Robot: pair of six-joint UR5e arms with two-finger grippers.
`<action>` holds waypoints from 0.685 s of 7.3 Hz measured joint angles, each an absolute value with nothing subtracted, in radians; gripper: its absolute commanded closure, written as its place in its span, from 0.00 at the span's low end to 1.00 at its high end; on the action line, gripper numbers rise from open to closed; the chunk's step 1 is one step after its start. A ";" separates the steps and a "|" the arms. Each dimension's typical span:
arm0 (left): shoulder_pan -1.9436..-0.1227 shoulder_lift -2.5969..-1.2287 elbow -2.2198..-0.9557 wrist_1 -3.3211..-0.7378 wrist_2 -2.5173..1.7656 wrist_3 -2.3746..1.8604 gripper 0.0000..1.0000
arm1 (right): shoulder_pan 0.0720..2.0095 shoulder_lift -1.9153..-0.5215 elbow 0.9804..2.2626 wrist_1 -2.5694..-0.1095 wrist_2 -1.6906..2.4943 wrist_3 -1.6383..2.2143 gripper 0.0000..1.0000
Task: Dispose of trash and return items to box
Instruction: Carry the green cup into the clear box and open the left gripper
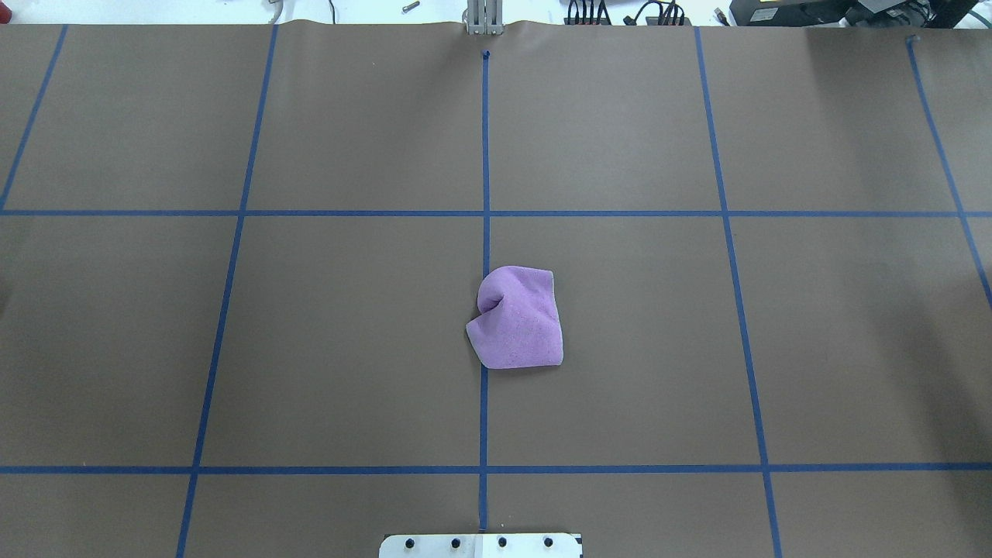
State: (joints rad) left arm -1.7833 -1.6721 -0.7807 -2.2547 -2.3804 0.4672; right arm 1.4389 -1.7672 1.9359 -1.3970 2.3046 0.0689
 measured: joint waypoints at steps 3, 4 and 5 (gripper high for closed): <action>-1.760 -1.682 -0.799 -2.276 -2.381 0.456 0.01 | 1.439 -1.766 1.936 -1.397 2.304 0.069 0.00; -1.759 -1.691 -0.832 -2.255 -2.384 0.455 0.01 | 1.439 -1.766 1.936 -1.397 2.304 0.069 0.00; -1.759 -1.703 -0.883 -2.194 -2.402 0.454 0.01 | 1.439 -1.766 1.936 -1.397 2.305 0.069 0.00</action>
